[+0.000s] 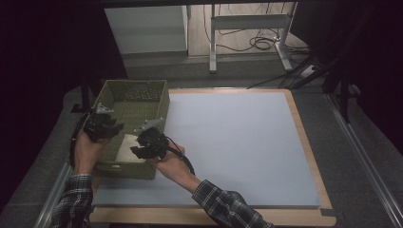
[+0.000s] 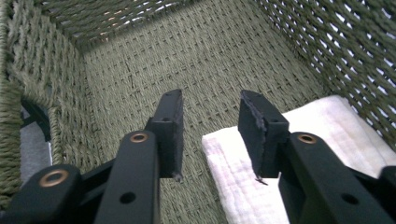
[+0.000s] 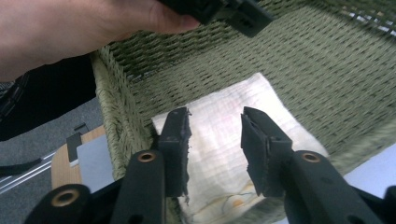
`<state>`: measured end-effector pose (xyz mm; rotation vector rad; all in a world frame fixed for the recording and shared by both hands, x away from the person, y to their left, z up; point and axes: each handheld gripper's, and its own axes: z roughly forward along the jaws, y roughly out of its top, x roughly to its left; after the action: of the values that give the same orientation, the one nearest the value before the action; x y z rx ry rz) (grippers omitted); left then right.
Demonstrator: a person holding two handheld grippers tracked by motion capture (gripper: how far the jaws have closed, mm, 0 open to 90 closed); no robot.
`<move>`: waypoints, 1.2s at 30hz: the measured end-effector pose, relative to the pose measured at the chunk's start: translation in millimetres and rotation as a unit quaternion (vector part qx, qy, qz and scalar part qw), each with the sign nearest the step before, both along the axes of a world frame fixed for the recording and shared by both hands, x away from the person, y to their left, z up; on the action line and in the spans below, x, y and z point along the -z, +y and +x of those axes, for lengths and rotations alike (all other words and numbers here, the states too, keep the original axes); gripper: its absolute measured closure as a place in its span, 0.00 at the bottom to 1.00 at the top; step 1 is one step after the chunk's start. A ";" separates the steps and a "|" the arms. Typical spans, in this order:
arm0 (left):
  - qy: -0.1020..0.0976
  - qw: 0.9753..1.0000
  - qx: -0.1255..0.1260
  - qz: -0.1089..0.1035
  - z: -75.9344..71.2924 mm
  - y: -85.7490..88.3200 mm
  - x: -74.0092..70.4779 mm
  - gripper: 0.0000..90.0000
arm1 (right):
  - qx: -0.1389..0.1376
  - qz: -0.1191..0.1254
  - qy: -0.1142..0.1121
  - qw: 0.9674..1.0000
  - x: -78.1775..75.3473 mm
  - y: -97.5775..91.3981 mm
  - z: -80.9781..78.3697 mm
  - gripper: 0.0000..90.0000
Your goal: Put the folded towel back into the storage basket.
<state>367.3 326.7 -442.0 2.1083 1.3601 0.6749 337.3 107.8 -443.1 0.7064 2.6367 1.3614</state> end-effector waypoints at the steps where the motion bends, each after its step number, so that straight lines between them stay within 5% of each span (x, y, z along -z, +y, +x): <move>1: -0.002 1.000 -0.003 -0.005 -0.3 0.8 0.0 0.65 | 0.000 -0.001 -0.003 1.000 -1.2 -1.2 0.8 0.67; 9: -0.009 0.999 -0.013 -0.031 0.1 1.4 -0.1 0.46 | -0.009 -0.007 -0.042 0.999 -4.8 -9.6 2.4 0.53; 20: -0.017 0.998 -0.010 -0.060 2.3 -6.7 -4.1 0.25 | -0.012 0.001 -0.050 0.999 -9.3 -28.1 7.2 0.38; 36: -0.004 0.996 0.011 -0.090 7.7 -29.0 -7.4 0.14 | -0.014 -0.011 -0.058 0.998 -5.9 -55.6 12.1 0.30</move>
<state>375.1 297.7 -434.6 1.9734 1.3395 0.5305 349.4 52.3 -437.2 0.5715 2.5757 1.3364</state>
